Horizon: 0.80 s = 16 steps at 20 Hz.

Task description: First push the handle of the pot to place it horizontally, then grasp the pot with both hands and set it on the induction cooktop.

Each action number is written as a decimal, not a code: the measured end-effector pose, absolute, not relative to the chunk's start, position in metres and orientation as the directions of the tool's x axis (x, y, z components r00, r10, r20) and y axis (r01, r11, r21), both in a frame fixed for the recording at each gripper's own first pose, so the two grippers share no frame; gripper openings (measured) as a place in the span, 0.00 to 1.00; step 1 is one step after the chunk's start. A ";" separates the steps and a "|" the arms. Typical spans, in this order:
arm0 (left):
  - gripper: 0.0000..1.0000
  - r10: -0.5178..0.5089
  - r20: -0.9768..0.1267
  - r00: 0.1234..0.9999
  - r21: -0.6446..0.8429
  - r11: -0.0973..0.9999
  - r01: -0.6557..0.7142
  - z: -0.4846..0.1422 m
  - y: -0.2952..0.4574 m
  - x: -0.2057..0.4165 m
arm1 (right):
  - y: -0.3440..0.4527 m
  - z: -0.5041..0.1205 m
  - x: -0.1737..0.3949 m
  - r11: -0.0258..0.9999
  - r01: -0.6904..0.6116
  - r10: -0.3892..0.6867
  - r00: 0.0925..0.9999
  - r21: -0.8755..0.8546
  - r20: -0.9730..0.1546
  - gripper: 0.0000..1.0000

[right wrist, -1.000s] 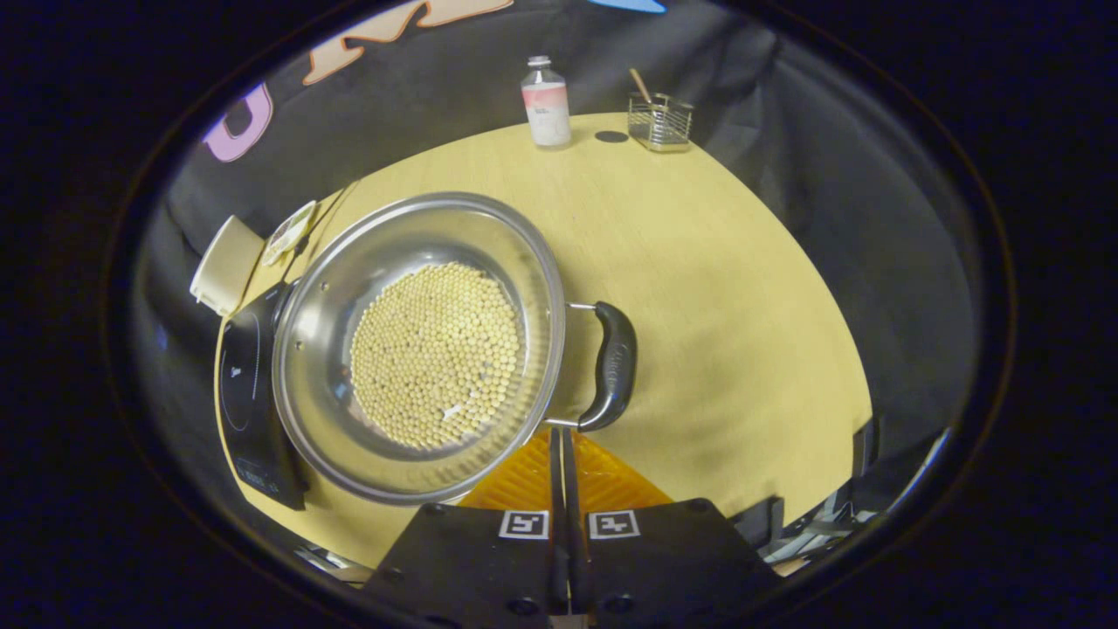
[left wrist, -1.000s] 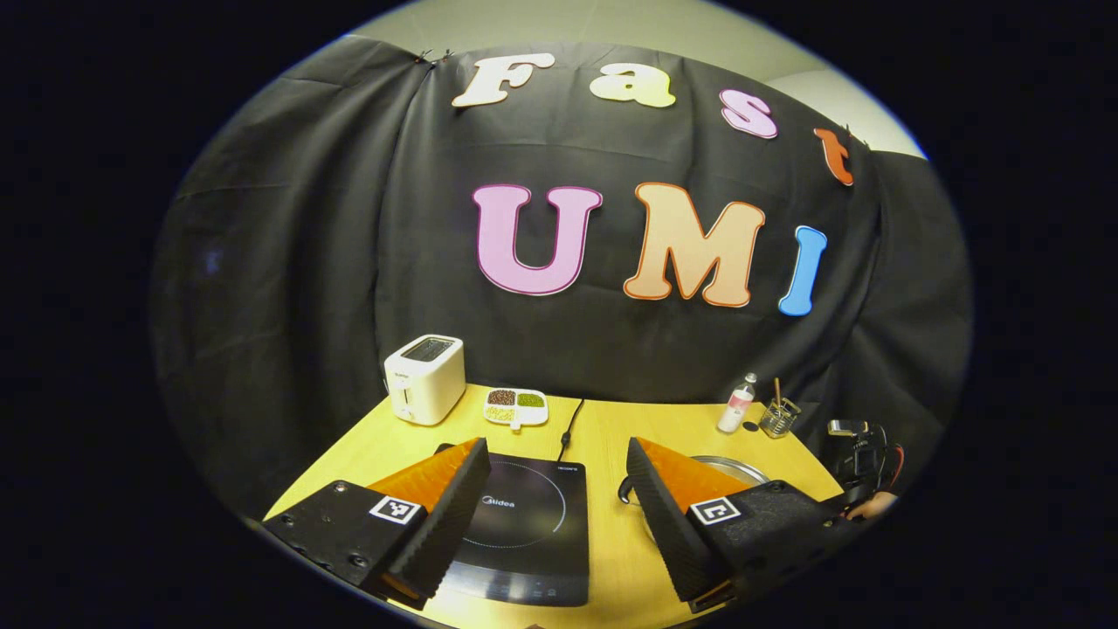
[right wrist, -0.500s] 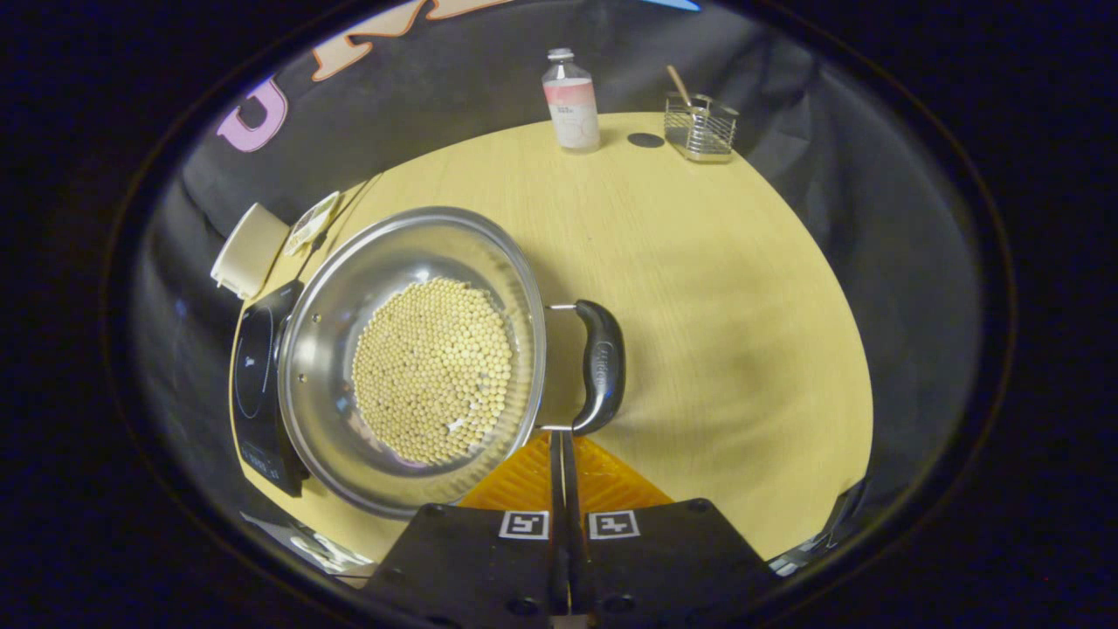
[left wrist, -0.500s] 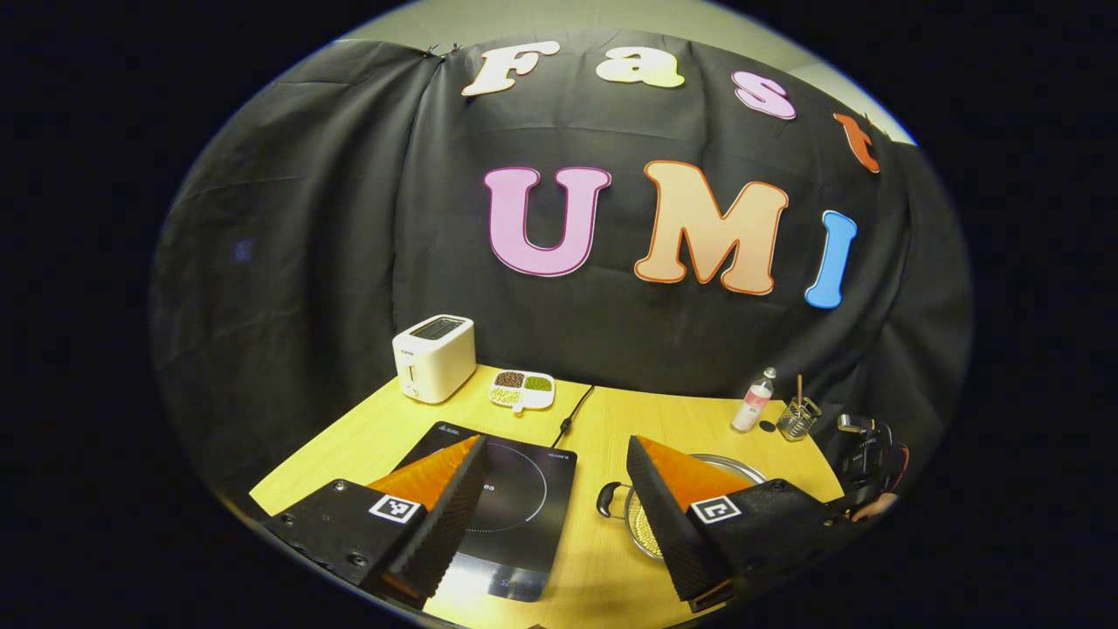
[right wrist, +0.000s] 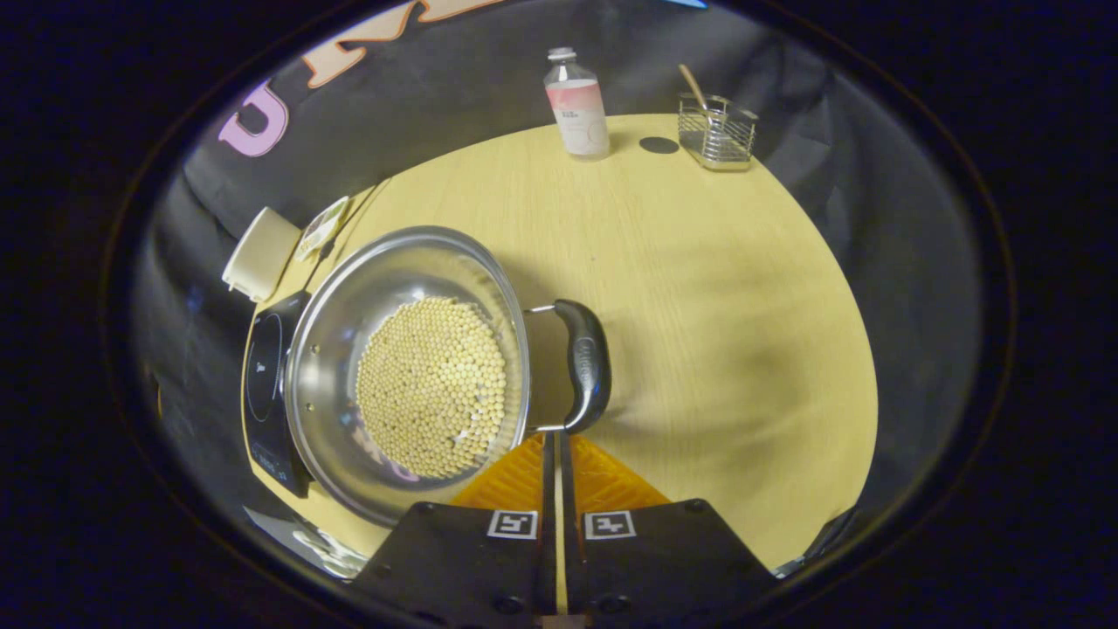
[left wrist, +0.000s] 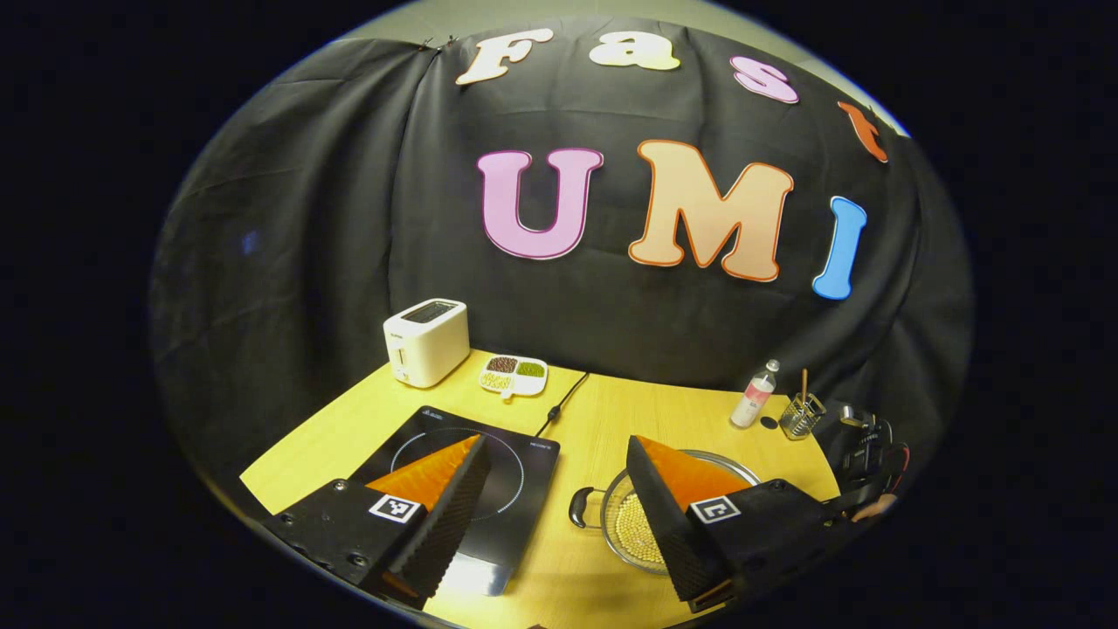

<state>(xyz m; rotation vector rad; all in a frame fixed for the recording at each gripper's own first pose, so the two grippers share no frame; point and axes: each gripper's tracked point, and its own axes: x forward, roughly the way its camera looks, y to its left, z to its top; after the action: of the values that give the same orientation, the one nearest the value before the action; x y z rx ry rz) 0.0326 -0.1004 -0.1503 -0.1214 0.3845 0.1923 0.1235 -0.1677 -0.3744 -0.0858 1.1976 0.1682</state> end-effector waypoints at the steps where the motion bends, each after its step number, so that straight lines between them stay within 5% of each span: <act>1: 0.96 0.160 -0.397 0.904 -0.082 0.975 -0.209 -0.155 -0.101 0.036 | -0.168 -0.375 0.123 0.984 -0.172 0.095 0.339 0.038 -0.936 0.06; 9: 0.97 0.151 -0.493 0.857 -0.082 0.972 -0.219 -0.202 -0.099 0.063 | -0.167 -0.374 0.114 0.970 -0.216 0.172 0.263 0.116 -0.949 0.16; 16: 0.97 0.153 -0.512 0.845 -0.076 0.972 -0.223 -0.219 -0.102 0.075 | -0.177 -0.386 0.087 0.922 -0.387 0.081 0.218 -0.010 -0.972 0.14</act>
<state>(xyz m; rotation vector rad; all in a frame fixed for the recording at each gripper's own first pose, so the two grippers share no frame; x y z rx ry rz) 0.0749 -0.1016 -0.2185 -0.1348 0.5281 0.1989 0.0870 -0.1769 -0.3860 -0.2730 1.3152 0.3297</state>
